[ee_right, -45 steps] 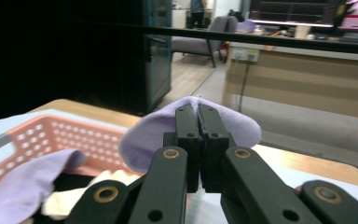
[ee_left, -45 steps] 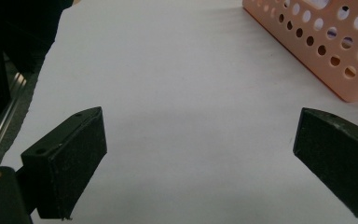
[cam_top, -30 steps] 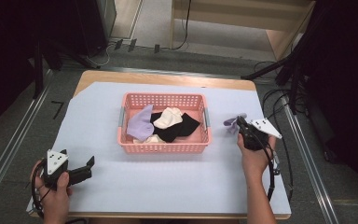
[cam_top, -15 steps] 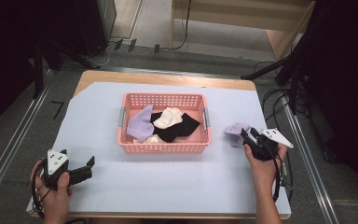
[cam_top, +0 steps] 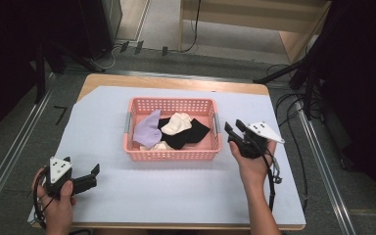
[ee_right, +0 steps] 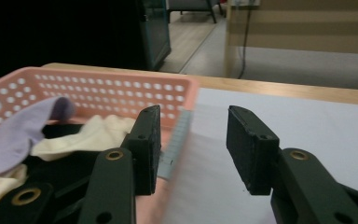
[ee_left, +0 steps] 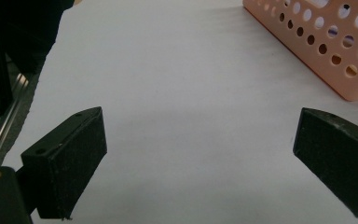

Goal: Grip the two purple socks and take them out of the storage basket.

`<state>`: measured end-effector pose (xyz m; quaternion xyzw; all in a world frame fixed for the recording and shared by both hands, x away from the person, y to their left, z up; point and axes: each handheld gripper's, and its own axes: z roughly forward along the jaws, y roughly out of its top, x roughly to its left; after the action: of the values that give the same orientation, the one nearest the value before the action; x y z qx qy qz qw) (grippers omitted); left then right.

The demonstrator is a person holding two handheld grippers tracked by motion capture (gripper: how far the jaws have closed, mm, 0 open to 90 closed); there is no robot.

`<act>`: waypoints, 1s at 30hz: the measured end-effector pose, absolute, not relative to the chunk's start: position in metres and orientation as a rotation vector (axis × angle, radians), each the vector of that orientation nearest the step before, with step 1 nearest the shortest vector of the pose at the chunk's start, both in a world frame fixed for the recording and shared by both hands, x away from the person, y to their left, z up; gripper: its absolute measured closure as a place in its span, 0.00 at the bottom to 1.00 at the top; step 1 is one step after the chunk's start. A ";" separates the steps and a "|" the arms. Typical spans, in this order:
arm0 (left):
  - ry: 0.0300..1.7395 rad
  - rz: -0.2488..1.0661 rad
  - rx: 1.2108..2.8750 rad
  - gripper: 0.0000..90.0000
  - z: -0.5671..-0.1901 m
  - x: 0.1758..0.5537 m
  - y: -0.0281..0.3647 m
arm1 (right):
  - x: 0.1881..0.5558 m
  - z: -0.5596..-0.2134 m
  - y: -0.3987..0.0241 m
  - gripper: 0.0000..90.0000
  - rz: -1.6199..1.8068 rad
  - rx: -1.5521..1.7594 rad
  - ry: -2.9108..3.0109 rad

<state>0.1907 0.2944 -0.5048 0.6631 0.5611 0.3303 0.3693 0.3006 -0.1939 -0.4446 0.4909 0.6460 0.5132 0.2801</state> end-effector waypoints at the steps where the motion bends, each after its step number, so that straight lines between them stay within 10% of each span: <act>1: 1.438 0.848 1.701 0.04 -0.505 0.191 0.294 | 0.302 -0.445 -0.188 0.62 1.374 1.311 1.745; 30: 1.446 0.833 1.708 0.04 -0.505 0.192 0.295 | 0.351 -0.448 -0.033 0.65 1.314 1.344 2.041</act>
<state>0.1920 0.2953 -0.5048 0.6651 0.5631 0.3245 0.3678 0.3508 -0.0333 -0.4477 0.4761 0.7234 0.4655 0.1826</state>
